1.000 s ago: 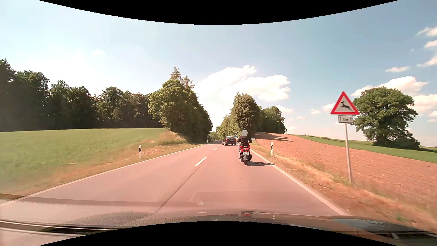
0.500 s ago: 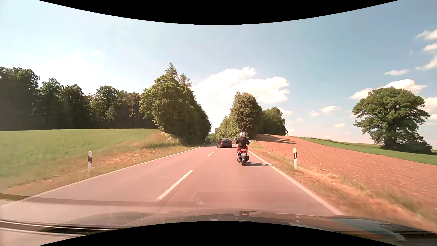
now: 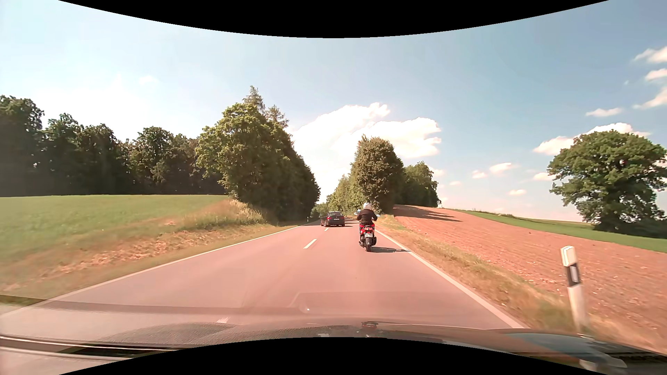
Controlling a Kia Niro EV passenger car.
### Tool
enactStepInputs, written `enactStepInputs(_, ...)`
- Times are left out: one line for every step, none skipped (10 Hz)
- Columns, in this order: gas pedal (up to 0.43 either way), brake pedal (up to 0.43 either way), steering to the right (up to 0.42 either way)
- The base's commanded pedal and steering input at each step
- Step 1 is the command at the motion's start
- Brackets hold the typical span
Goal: Follow the waypoints while adhering to traffic rules and regulations
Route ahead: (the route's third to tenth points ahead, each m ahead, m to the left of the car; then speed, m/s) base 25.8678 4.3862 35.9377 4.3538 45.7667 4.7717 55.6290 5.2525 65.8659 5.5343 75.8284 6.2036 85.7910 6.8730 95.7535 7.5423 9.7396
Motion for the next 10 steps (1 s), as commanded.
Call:
enactStepInputs(0.177,0.012,0.004)
enactStepInputs(0.177,0.012,0.004)
enactStepInputs(0.177,0.012,0.004)
enactStepInputs(0.177,0.012,0.004)
enactStepInputs(0.189,0.012,0.004)
enactStepInputs(0.189,0.012,0.004)
enactStepInputs(0.189,0.012,0.004)
enactStepInputs(0.189,0.012,0.004)
enactStepInputs(0.189,0.012,0.003)
enactStepInputs(0.189,0.012,0.001)
